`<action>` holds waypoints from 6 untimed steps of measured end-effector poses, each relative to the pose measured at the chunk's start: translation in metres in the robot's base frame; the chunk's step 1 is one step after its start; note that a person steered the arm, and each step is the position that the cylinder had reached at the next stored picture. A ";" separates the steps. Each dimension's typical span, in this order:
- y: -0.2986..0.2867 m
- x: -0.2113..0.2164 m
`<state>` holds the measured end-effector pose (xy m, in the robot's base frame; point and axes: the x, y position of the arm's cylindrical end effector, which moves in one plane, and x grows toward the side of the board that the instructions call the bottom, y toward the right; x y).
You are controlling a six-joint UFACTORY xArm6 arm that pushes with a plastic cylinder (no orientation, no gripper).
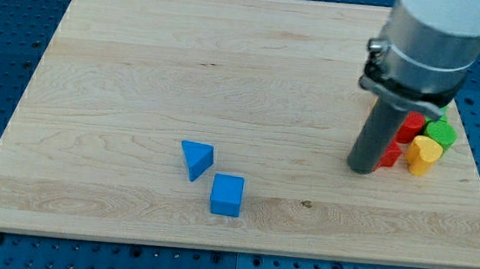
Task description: Move your hand to the left of the red circle
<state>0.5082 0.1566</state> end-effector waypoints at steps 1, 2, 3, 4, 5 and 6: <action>0.009 -0.004; -0.019 -0.002; -0.040 -0.007; -0.037 -0.011; -0.037 -0.033; -0.030 -0.051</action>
